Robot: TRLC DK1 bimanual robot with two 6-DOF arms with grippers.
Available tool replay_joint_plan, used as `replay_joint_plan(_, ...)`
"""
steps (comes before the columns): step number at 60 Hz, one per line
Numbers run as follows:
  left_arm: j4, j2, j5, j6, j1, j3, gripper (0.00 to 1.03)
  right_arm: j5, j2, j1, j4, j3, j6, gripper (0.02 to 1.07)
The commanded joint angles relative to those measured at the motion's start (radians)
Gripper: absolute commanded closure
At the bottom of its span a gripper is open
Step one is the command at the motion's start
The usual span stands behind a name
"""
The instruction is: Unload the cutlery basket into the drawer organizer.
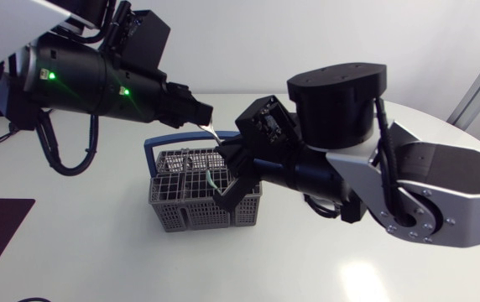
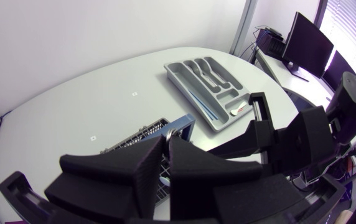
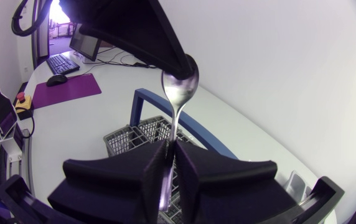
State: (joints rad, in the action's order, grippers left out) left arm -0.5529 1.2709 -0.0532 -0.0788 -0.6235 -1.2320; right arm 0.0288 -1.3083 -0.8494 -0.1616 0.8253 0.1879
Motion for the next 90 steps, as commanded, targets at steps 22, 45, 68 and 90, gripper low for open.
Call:
replay_joint_plan(22, -0.004, 0.002, -0.013, -0.022, -0.002, -0.041, 0.59, -0.004, 0.017, -0.014, 0.033, 0.003, 0.01, 1.02)
replay_joint_plan(45, 0.004, -0.002, -0.013, -0.018, 0.065, -0.077, 0.21, -0.107, 0.146, 0.024, 0.142, -0.058, 0.01, 1.02)
replay_joint_plan(68, 0.028, -0.018, -0.028, -0.016, 0.14, -0.084, 0.2, -0.329, 0.288, 0.262, 0.281, -0.166, 0.105, 1.02)
replay_joint_plan(90, 0.027, -0.015, -0.053, 0.025, 0.177, -0.066, 0.2, -0.626, 0.305, 0.645, 0.507, -0.153, 0.429, 1.02)
